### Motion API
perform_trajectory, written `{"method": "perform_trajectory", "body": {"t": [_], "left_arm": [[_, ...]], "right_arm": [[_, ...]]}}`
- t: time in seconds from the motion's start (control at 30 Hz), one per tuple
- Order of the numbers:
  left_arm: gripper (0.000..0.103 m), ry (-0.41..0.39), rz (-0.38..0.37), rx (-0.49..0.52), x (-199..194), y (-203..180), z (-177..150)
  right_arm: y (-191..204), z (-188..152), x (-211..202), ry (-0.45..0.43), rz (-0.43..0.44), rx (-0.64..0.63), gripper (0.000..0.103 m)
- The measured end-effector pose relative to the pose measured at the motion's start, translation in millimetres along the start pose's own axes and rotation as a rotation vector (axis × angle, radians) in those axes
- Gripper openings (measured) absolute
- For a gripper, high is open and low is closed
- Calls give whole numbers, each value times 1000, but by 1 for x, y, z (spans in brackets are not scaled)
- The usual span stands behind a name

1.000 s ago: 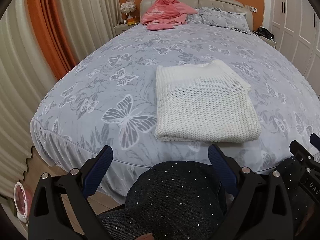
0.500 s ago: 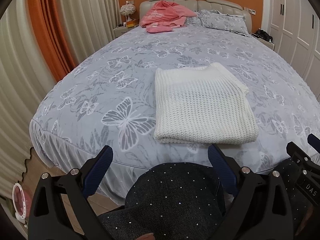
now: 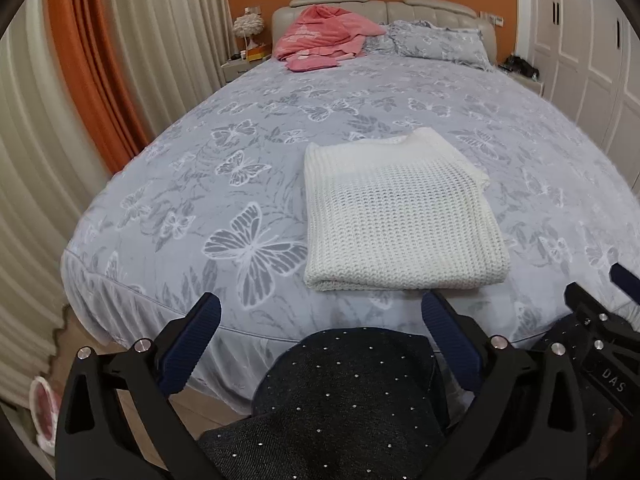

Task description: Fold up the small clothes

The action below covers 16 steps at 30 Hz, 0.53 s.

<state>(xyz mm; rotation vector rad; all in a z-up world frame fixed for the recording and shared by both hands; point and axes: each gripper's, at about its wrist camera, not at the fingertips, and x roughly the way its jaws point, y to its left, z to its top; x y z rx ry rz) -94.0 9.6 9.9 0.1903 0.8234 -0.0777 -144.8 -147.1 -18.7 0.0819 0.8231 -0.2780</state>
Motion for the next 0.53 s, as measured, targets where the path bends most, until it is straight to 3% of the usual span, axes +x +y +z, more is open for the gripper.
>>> {"method": "perform_trajectory", "body": {"t": [0.23, 0.53], "left_arm": [[98, -35, -16, 85, -8, -18, -3], [98, -40, 5, 36, -10, -11, -7]], "right_arm": [[-1, 0, 0, -2, 0, -2, 76], [2, 0, -1, -4, -1, -5, 76]]}}
